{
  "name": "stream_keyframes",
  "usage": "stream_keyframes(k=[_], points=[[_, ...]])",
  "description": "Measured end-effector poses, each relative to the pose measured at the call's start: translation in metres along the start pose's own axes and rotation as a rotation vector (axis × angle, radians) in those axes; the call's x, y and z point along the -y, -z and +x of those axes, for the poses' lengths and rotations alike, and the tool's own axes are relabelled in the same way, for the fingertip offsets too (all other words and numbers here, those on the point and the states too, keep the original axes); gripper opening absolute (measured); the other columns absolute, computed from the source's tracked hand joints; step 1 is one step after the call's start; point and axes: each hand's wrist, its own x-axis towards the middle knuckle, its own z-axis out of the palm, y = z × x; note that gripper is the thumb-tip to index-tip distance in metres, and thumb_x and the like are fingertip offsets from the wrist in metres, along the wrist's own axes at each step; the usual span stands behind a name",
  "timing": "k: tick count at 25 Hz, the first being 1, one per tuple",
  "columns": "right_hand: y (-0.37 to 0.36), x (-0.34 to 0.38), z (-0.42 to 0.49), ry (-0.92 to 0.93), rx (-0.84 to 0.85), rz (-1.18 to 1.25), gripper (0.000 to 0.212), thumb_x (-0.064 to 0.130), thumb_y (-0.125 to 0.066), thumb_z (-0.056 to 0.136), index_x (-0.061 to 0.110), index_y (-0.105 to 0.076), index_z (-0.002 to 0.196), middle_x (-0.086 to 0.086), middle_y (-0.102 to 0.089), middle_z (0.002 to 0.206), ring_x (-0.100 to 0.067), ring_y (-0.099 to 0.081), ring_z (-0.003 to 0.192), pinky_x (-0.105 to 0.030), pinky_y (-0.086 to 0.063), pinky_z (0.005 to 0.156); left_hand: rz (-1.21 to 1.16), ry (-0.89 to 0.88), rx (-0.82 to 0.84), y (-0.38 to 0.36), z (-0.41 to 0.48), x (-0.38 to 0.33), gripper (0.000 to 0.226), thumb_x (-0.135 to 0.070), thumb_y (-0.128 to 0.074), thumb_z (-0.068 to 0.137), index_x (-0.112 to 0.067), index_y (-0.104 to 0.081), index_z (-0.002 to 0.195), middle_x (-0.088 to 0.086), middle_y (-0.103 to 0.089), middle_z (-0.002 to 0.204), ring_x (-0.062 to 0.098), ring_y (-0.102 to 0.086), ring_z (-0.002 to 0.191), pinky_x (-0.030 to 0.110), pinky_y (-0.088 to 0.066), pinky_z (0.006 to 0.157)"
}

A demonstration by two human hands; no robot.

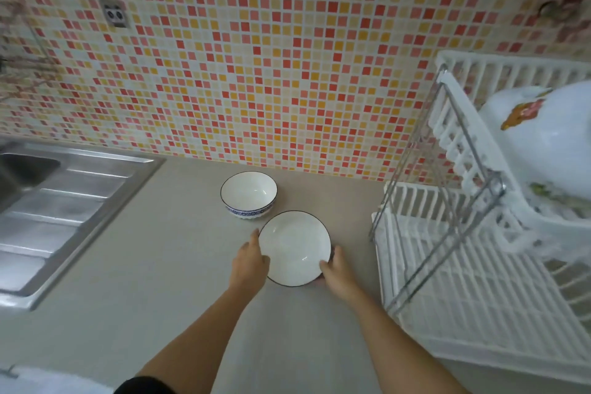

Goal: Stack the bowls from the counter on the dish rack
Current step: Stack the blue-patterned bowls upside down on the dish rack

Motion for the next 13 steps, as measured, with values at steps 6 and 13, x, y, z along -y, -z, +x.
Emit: stream_keyframes(k=[6,13], points=[[-0.017,0.051,-0.100,0.188,0.054,0.233,0.025,0.006,-0.048,0.096,0.017,-0.029,0.108,0.009,-0.045,0.109,-0.005,-0.052,0.097,-0.030,-0.054,0.080,-0.361,-0.103,-0.135,0.055,-0.080,0.006,0.045,0.006,-0.040,0.080,-0.011,-0.038,0.122,0.012,-0.059,0.107,0.033,-0.057,0.089,0.036,-0.049,0.068],[-0.003,0.140,-0.204,0.482,0.109,0.338,0.051,0.069,-0.051,0.076,0.029,-0.027,0.095,0.013,-0.052,0.103,0.008,-0.059,0.088,-0.015,-0.050,0.075,-1.100,-0.369,-0.182,0.128,-0.182,-0.051,0.022,-0.028,-0.048,0.069,-0.028,-0.039,0.089,-0.003,-0.050,0.096,0.009,-0.051,0.088,0.026,-0.041,0.085]])
